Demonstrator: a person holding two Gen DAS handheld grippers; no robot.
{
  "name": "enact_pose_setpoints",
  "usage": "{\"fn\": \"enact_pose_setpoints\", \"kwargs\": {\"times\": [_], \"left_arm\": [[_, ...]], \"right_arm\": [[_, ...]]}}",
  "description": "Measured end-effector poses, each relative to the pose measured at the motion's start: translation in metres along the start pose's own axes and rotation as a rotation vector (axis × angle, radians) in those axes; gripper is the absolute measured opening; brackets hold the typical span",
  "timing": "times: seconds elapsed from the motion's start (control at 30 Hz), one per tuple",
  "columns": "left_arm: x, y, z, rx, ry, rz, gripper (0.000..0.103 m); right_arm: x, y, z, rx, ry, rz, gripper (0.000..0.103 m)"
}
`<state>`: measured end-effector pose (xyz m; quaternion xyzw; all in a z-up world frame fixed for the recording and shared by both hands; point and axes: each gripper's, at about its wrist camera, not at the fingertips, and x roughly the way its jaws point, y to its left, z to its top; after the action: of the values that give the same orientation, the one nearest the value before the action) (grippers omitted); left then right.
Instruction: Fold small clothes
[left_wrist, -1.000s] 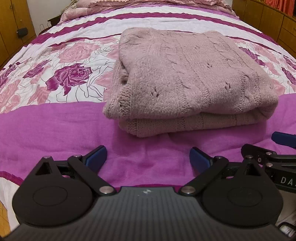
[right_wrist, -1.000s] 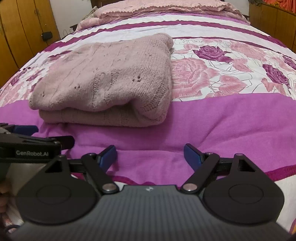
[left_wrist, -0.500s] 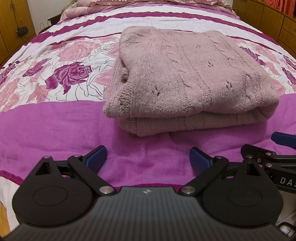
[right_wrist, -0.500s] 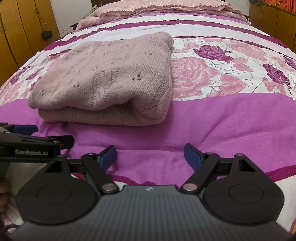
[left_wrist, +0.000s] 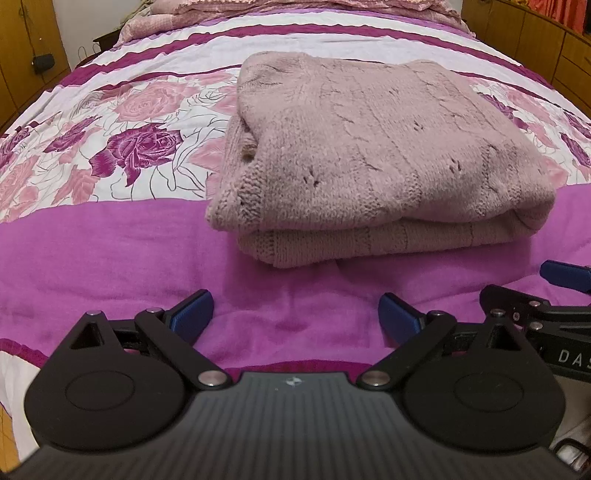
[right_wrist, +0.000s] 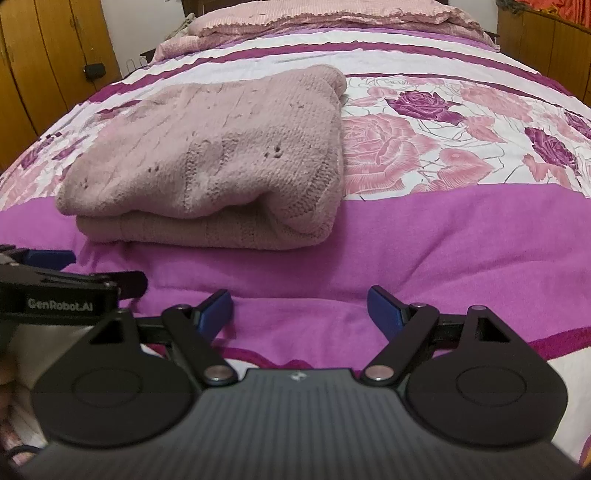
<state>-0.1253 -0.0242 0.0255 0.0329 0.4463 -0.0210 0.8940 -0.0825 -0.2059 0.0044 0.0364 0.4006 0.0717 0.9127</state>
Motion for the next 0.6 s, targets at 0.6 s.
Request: {"fn": "enact_pose_setpoints", "kwargs": {"times": [0.6], "left_arm": [[0.0019,0.0005,-0.0009,0.0,0.003,-0.001,0.1]], "right_arm": [[0.0018,0.0009,-0.0015,-0.002,-0.003,-0.003,0.083]]}}
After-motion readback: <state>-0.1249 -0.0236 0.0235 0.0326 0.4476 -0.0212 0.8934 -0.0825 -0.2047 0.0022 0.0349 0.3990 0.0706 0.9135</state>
